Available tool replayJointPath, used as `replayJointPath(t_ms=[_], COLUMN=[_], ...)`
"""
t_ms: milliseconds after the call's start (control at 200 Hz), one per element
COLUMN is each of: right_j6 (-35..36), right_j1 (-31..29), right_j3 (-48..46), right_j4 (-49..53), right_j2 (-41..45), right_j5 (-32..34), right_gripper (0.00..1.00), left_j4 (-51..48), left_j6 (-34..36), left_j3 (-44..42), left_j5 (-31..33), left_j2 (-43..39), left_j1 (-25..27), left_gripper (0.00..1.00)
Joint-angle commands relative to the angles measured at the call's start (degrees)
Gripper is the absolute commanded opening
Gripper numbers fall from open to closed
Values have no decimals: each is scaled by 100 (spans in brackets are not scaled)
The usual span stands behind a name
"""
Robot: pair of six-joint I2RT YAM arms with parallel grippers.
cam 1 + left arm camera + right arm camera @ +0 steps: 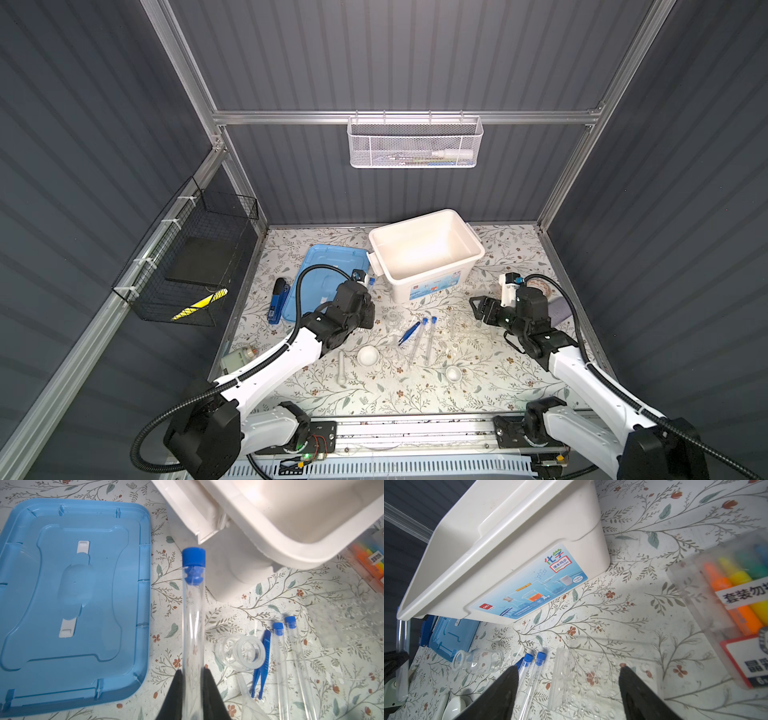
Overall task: Organize the chemistry lab equipment
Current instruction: 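Lift the test tube and carry it toward the right gripper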
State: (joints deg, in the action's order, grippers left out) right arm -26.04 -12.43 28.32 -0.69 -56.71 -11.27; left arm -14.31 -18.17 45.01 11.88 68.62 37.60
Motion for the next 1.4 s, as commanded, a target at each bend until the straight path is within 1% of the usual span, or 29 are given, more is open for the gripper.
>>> replayJointPath(t_ms=[0,230,550,775,960,980,1201,1396], right_j6=[-67,-85,-118,-184,-280,-300,-537,-1014], right_j1=[-32,-32,-32,-32,-11,-6,166,397], right_j3=[135,130,91,45,74,69,54,-17], right_j4=[-99,-145,-261,-406,-451,-454,-718,-1291], right_j2=[80,115,169,211,183,178,75,-165], right_j5=[-93,-208,-460,-663,-737,-957,-1409,-2109], right_gripper=[78,78,78,78,77,77,74,70], left_j4=[-7,110,306,465,713,754,1103,1218], left_j6=[143,294,506,678,822,846,1047,1165], left_j3=[203,312,526,706,984,1010,1340,1647], left_j5=[-103,-44,24,-143,-414,-439,-734,-1008], left_j2=[-148,-166,-46,328,895,957,1639,2216], left_j1=[70,329,868,1170,1341,1356,1498,1636], left_gripper=[10,10,9,9,10,10,9,9])
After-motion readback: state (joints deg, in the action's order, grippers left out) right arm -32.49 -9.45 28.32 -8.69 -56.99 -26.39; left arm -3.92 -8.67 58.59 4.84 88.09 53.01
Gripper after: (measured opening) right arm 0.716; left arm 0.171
